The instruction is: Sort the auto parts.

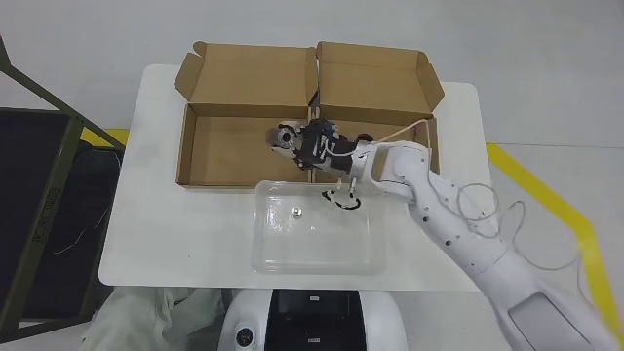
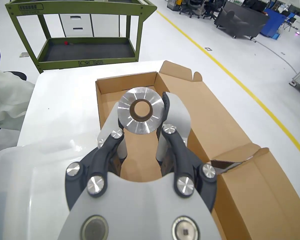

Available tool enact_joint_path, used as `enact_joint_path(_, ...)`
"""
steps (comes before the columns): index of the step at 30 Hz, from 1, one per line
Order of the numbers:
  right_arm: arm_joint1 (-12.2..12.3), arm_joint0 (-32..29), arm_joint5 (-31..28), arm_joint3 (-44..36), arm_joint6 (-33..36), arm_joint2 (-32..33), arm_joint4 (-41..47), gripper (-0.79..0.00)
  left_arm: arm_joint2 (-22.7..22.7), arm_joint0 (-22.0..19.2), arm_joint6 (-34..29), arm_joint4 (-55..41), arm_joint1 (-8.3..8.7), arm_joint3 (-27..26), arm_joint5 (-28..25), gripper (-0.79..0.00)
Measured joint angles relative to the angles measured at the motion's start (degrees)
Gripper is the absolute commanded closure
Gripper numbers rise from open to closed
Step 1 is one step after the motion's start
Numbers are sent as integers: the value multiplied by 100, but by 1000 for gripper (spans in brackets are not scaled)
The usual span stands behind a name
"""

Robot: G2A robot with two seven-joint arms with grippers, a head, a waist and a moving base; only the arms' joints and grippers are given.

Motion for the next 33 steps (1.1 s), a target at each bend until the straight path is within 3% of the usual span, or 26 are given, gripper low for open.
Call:
enact_joint_path(20, -1199, 1291, 538, 2171, 856, -1361, 626, 0, 0, 0, 0, 0, 0, 0, 0, -785)
enact_joint_path(33, -2008, 1758, 292, 3788, 1058, -1770, 1100, 0, 0, 0, 0, 0, 0, 0, 0, -785)
